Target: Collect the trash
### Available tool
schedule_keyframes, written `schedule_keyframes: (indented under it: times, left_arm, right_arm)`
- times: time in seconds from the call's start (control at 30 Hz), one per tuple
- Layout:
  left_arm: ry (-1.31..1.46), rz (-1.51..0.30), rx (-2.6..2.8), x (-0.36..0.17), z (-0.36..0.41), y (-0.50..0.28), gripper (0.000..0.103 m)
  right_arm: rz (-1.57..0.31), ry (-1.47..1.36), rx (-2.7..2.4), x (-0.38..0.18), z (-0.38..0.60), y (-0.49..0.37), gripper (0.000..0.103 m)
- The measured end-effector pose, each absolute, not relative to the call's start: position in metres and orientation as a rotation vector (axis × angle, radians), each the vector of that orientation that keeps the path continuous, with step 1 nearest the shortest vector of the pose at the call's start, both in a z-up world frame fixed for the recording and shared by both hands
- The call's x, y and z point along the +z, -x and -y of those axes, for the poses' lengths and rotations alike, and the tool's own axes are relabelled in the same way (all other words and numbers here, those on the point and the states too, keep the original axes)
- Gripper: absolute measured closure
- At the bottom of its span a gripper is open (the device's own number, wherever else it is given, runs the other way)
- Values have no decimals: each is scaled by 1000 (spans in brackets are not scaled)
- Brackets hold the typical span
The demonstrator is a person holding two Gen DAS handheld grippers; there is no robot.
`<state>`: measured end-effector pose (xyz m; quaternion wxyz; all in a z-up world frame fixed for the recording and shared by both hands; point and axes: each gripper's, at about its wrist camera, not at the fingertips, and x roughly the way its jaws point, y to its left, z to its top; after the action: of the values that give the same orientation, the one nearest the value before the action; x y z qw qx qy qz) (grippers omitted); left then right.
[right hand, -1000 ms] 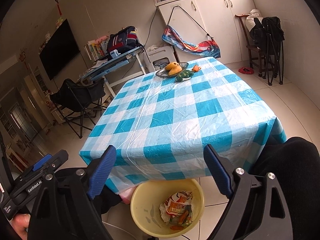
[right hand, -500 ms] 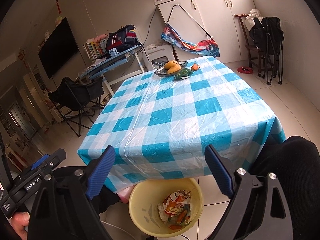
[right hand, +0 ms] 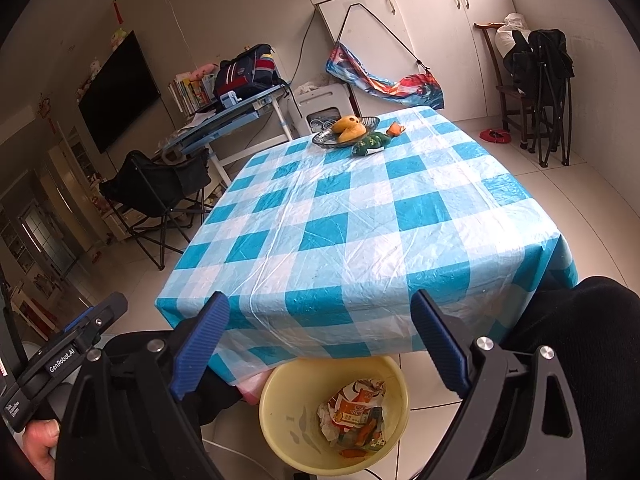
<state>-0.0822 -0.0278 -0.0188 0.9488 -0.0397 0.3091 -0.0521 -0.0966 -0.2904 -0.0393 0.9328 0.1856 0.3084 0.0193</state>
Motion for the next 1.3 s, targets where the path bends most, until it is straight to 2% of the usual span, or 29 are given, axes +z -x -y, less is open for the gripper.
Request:
schedule_keyframes:
  times: [0.5, 0.87, 1.17, 1.2, 1.27, 1.3]
  left_arm:
    - [99, -676, -77, -39, 33, 29, 13]
    - [160, -677, -39, -50, 25, -5, 13]
    - [203, -711, -17, -62, 16, -15, 13]
    - [197, -713, -18, -62, 17, -15, 13]
    - [187, -719, -21, -64, 19, -17, 13]
    - [186, -722, -22, -64, 19, -17, 13]
  right_arm:
    - [-700, -309, 103, -36, 307, 5, 15]
    - [-713, -261, 54, -23, 340, -120, 15]
    - [-804, -310, -32, -46, 372, -220, 15]
    - [-811, -316, -34, -49, 373, -226, 17]
    - [-844, -322, -14, -56, 374, -235, 31]
    - [-862, -321, -1, -59, 373, -237, 34]
